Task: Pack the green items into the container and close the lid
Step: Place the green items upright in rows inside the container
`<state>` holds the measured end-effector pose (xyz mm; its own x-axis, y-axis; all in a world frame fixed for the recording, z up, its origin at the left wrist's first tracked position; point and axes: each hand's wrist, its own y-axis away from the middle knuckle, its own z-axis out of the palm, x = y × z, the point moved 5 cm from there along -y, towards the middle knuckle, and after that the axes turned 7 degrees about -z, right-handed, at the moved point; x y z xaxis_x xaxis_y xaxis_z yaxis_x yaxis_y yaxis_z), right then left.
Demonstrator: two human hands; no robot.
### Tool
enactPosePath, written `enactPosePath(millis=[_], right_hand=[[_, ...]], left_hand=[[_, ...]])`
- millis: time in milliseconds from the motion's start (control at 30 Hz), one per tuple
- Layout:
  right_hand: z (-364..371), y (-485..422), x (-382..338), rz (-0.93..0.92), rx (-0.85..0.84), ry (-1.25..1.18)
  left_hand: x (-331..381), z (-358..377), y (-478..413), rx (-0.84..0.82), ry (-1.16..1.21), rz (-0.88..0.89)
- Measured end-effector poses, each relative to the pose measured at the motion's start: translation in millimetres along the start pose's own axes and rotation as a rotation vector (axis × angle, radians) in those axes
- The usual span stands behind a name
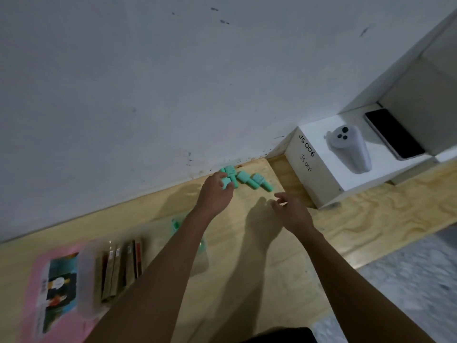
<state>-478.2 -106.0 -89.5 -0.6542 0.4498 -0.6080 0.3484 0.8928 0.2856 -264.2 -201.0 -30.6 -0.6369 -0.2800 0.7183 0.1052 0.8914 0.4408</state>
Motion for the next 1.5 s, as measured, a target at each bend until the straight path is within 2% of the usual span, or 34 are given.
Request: enactPosePath(millis=[167, 433, 500, 633, 733, 933, 1000, 1100, 1333, 1400, 1500], right_hand=[[6, -41, -8, -0.013, 0.058, 0.045], [16, -56, -10, -0.019, 0.084, 0.153], [16, -55, -7, 0.003, 0.072, 0.106], [8, -44, -4, 0.056, 0.117, -0.171], [-5, -29, -12, 0.076, 0.188, -0.362], [-17, 16, -45, 0.012, 0.213, -0.600], [-17, 29, -58, -0.027, 0.200, -0.639], [-13, 51, -80, -0.094, 0.159, -0.658], [13, 101, -118, -0.247, 0.049, -0.604], [24, 113, -124, -0.299, 0.018, -0.564], [43, 126, -130, -0.353, -0.030, -0.477]], left_hand=[[-11, 25, -49, -0.023, -0.122, -0.208], [-14, 34, -82, 0.065, -0.180, -0.247], [-17, 35, -87, 0.067, -0.193, -0.246], [-17, 32, -85, 0.037, -0.178, -0.215], [-17, 20, -75, 0.030, -0.035, -0.247], [-14, -12, -28, -0.121, 0.608, -0.411], [-13, -23, -7, -0.172, 0.743, -0.369], [-19, -42, 24, -0.176, 0.815, -0.247], [-62, -78, 82, -0.142, 0.724, -0.074], [-78, -85, 94, -0.092, 0.634, -0.059], [-96, -98, 109, 0.024, 0.370, -0.027]])
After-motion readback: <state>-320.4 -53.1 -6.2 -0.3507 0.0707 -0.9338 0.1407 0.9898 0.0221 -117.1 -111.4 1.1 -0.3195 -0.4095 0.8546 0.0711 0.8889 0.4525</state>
